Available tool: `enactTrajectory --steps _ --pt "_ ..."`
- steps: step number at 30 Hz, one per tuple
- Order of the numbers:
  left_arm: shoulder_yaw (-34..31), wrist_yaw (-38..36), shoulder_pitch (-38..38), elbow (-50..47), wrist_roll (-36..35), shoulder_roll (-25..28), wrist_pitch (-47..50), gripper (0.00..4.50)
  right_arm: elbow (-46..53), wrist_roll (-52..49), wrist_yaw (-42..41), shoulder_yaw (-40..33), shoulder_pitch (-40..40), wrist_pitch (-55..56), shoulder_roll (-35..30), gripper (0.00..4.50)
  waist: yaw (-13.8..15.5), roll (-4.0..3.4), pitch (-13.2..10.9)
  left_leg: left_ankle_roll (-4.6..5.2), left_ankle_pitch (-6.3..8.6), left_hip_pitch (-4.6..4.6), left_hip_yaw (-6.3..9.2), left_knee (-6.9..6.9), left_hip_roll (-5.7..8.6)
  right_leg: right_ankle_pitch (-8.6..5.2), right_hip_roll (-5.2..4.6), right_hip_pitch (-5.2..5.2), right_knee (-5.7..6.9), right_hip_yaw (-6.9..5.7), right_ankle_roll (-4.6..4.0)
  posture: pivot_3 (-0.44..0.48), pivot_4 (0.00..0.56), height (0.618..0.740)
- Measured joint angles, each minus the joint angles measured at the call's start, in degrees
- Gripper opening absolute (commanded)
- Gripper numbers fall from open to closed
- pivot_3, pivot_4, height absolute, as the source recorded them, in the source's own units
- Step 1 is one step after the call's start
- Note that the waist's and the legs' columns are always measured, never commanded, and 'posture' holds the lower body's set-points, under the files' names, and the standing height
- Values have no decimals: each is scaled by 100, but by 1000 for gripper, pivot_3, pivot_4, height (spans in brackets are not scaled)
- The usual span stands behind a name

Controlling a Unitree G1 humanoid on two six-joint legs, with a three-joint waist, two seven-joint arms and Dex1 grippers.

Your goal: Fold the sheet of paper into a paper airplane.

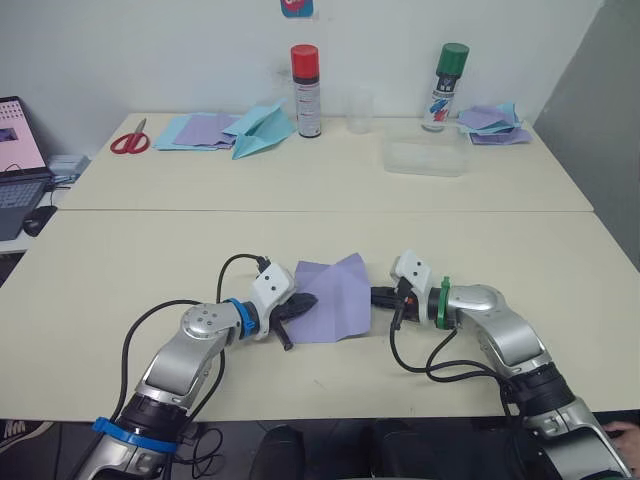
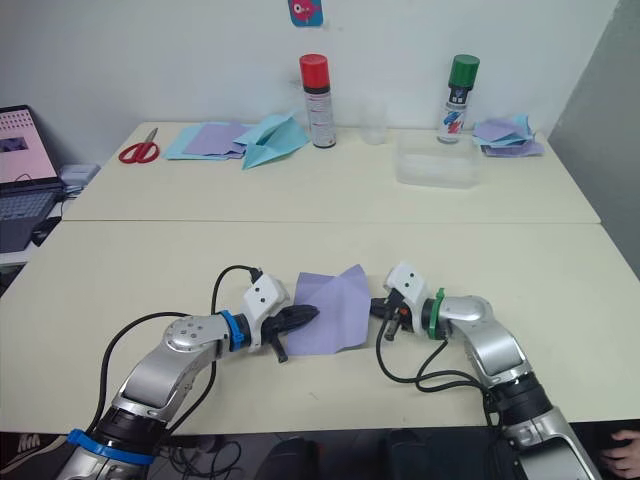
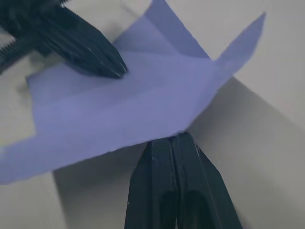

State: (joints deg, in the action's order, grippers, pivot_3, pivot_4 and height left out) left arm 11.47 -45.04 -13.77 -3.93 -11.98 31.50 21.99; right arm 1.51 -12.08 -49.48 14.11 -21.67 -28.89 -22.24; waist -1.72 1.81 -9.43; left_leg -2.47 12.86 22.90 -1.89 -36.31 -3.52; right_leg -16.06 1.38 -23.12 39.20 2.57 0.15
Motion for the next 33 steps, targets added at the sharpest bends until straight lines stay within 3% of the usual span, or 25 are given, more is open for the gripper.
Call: enactTrajectory --steps 13,33 --pt "56 -81 -65 105 112 -28 -107 0 451 -473 395 -176 -35 -578 436 24 -2 -3 22 0 0 1 0 -6 0 2 8 2 1 2 4 0 150 740" --pt "-25 -60 85 -39 140 -10 -73 0 -5 -270 704 165 -321 -527 825 24 -8 -4 23 0 0 1 0 -5 -2 3 14 -2 -2 2 3 0 150 740"
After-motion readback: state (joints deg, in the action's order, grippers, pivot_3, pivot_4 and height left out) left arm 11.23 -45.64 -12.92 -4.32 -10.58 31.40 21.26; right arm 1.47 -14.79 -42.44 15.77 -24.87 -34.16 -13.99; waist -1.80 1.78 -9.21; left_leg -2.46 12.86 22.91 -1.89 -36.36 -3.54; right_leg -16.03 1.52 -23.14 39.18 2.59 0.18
